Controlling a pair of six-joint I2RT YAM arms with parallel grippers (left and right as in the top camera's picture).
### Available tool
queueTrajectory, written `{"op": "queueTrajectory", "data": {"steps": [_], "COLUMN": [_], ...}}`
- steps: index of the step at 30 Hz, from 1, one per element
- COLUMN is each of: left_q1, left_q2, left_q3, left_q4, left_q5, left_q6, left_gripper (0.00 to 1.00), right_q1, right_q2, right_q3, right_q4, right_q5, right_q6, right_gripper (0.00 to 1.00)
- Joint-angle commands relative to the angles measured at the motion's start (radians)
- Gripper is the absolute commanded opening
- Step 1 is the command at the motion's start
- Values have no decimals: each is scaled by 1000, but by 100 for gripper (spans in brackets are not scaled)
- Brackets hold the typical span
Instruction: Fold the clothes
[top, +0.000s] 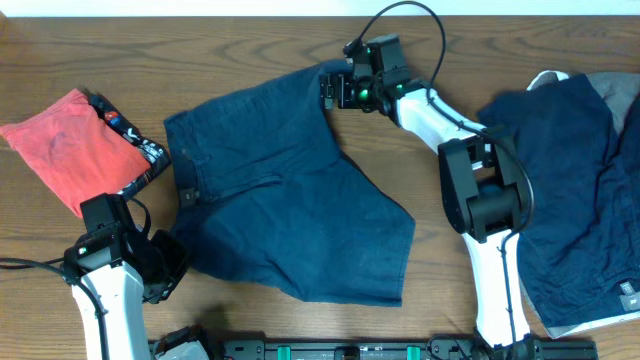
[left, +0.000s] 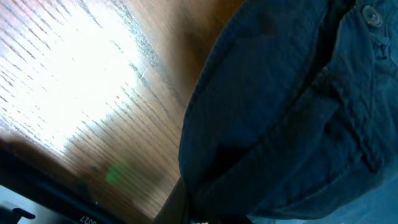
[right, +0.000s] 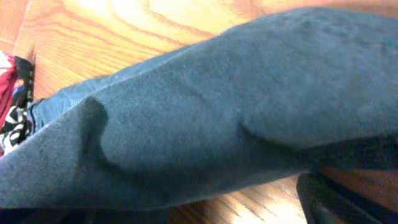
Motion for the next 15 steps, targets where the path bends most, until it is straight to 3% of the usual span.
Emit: {"op": "queueTrajectory", "data": {"steps": [1, 3, 5, 8, 9, 11, 12, 15], "left_q1": [7, 7, 7, 7, 7, 7, 7, 7], "left_q2": [-6, -6, -6, -6, -6, -6, -6, -6], "left_q3": [1, 1, 1, 1, 1, 1, 1, 1], "left_q4": [-6, -6, -6, -5, -5, -5, -5, -5], "left_q5": [-16, -17, -17, -17, -17, -17, -17, -17], "left_q6": [6, 6, 6, 6, 6, 6, 6, 6], "left_gripper": [7, 7, 7, 7, 7, 7, 7, 7], "right_q1": [16, 14, 9, 2, 0, -5, -9, -18], "right_q2": [34, 34, 34, 34, 34, 34, 34, 33], "right_q3": [-6, -6, -6, -6, -6, -6, -3, 23], "right_q4": [41, 92, 148, 262, 310, 402, 457, 585], "right_q5": [73, 89, 79, -42, -105, -224, -303, -558], "right_q6": [13, 13, 39, 61, 61, 61, 61, 91], "right_gripper": [97, 93, 80, 69, 59, 22, 18, 21]}}
